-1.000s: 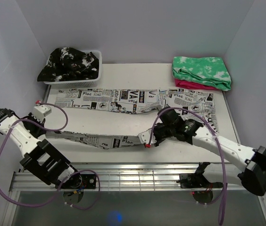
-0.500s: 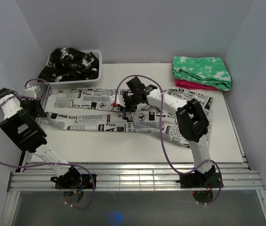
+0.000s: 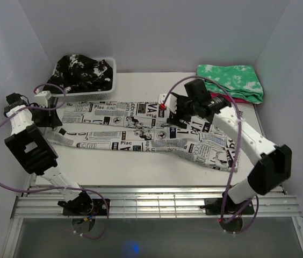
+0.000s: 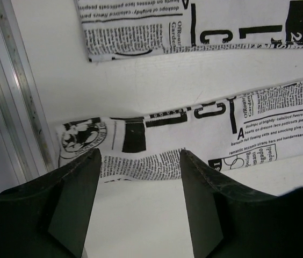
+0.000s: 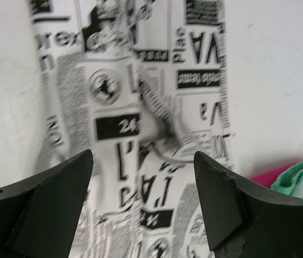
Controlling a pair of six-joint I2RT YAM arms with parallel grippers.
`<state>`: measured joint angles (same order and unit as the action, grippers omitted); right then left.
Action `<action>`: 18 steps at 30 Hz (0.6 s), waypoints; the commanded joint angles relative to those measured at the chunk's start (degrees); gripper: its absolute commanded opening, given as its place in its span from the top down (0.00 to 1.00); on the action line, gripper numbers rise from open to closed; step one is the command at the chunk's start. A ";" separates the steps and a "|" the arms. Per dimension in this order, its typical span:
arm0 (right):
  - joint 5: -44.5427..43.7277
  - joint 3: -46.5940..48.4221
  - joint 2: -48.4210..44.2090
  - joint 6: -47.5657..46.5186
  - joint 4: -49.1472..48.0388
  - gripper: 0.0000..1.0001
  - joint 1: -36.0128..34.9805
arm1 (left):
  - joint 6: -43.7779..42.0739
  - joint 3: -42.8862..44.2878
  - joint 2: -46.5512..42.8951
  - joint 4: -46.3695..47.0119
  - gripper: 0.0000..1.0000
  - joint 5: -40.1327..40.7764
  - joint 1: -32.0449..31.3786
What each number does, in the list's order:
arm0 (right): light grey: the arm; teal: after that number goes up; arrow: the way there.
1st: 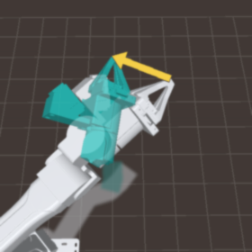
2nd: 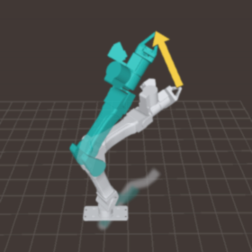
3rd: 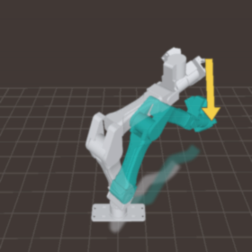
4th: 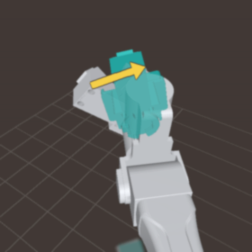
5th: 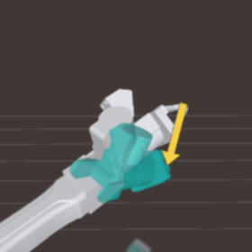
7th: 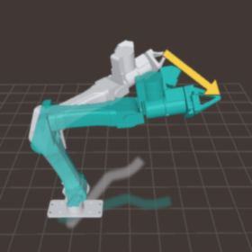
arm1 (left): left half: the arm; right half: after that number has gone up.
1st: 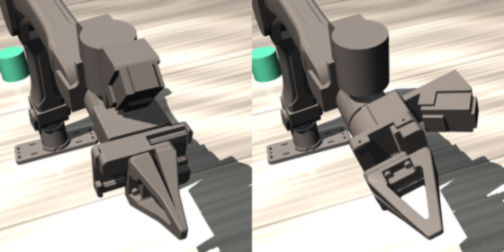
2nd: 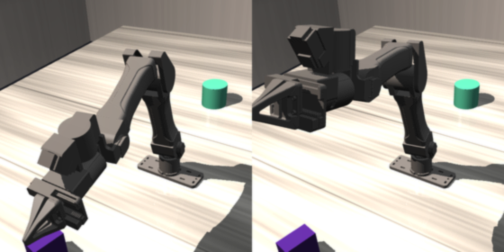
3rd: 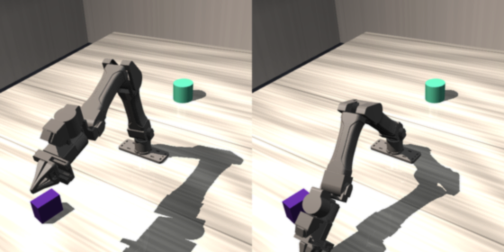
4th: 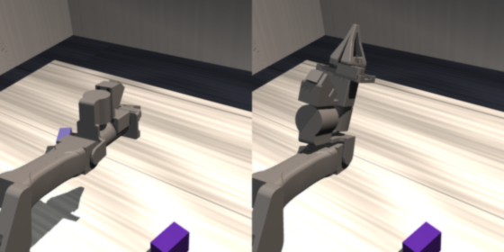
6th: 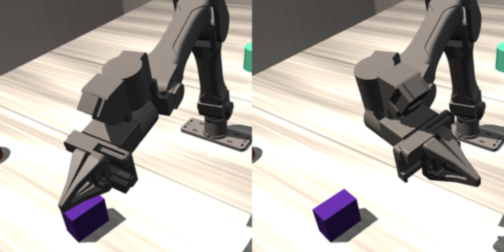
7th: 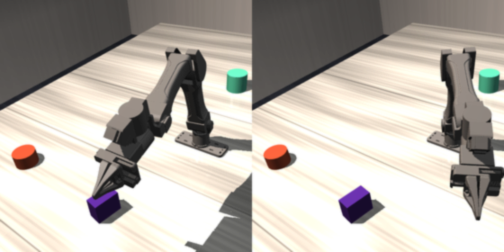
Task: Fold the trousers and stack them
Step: Flatten the trousers out
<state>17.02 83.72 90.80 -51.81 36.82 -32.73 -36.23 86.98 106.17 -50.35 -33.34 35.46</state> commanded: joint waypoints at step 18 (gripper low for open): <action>-15.87 -43.28 -13.89 -4.17 -0.69 0.40 2.23 | -24.11 -18.76 -13.61 -6.51 0.18 -5.15 1.72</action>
<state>5.08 42.54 78.06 -54.00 40.69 -31.55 -48.73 71.29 97.73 -55.09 -35.00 37.32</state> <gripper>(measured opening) 0.693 0.819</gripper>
